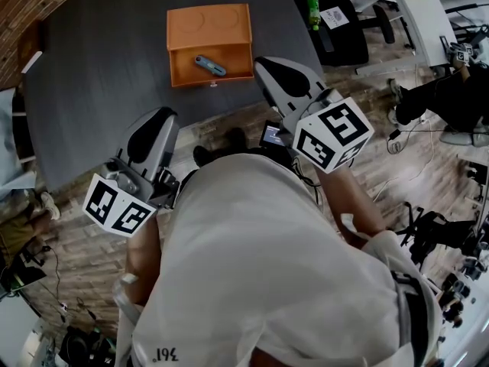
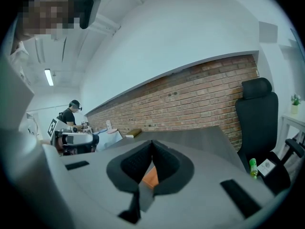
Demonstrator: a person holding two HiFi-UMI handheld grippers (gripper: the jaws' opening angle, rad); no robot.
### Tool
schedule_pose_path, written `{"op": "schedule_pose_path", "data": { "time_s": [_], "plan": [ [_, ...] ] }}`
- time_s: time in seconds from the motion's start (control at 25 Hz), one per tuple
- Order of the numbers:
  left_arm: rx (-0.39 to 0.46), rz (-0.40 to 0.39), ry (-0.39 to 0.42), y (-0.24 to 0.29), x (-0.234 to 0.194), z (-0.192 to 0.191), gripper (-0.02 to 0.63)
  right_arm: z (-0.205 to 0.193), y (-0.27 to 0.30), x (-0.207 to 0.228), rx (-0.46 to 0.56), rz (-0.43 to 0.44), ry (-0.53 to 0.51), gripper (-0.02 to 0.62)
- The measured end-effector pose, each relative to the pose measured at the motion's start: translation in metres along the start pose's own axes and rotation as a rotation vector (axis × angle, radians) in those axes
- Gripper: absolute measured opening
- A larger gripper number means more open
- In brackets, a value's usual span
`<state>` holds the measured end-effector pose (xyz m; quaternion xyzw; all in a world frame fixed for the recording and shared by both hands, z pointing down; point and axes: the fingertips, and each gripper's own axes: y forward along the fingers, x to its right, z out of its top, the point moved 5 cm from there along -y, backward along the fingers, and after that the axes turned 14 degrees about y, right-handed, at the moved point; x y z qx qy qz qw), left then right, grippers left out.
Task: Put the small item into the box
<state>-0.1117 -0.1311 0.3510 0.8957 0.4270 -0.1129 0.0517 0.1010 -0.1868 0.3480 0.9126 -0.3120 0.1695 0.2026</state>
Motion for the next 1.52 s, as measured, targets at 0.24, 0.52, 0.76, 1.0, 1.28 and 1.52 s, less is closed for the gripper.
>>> {"op": "schedule_pose_path", "data": {
  "time_s": [0.24, 0.52, 0.76, 1.0, 1.28, 1.52],
  "plan": [
    [-0.002, -0.006, -0.005, 0.0032, 0.0022, -0.0007, 0.051, -0.0017, 0.0019, 0.0009, -0.024, 0.005, -0.008, 0.012],
    [-0.004, -0.012, -0.004, 0.0034, 0.0038, -0.0014, 0.051, -0.002, 0.001, 0.0012, -0.038, -0.002, -0.019, 0.012],
    [-0.003, -0.018, -0.007, 0.004, 0.0042, -0.0023, 0.051, -0.0036, 0.0, 0.0013, -0.042, -0.006, -0.018, 0.012],
    [-0.002, -0.019, -0.008, 0.0041, 0.0051, -0.0029, 0.051, -0.0044, -0.0018, 0.0032, -0.039, -0.01, -0.013, 0.012],
    [-0.008, -0.026, -0.01, 0.0048, 0.0063, -0.0049, 0.051, -0.0037, -0.0035, 0.0082, -0.033, -0.024, -0.003, 0.012],
    [-0.008, -0.028, -0.01, 0.0049, 0.0049, -0.004, 0.051, -0.0038, -0.002, 0.0085, -0.033, -0.027, -0.001, 0.012]
  ]
}}
